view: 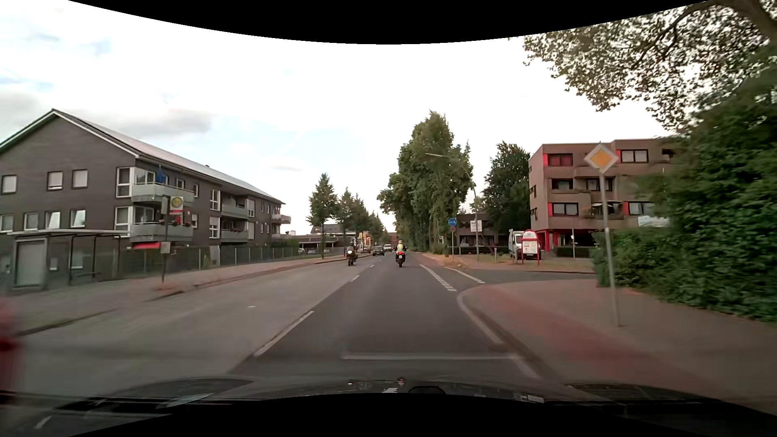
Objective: Follow the waypoints while adhering to traffic rules and regulations
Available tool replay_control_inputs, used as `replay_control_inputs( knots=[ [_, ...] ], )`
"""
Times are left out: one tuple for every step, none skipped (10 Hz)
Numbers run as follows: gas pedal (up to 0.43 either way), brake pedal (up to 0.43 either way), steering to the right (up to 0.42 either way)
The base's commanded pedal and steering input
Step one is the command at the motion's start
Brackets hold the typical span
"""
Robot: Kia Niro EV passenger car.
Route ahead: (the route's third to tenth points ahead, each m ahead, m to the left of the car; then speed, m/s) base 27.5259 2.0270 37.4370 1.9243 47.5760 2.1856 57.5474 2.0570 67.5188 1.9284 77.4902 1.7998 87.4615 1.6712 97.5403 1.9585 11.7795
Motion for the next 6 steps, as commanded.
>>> replay_control_inputs(
  knots=[
    [0.169,0.000,-0.003],
    [0.169,0.000,-0.003],
    [0.169,0.000,-0.003],
    [0.177,0.000,-0.003],
    [0.177,0.000,-0.003],
    [0.177,0.000,-0.001]
  ],
)
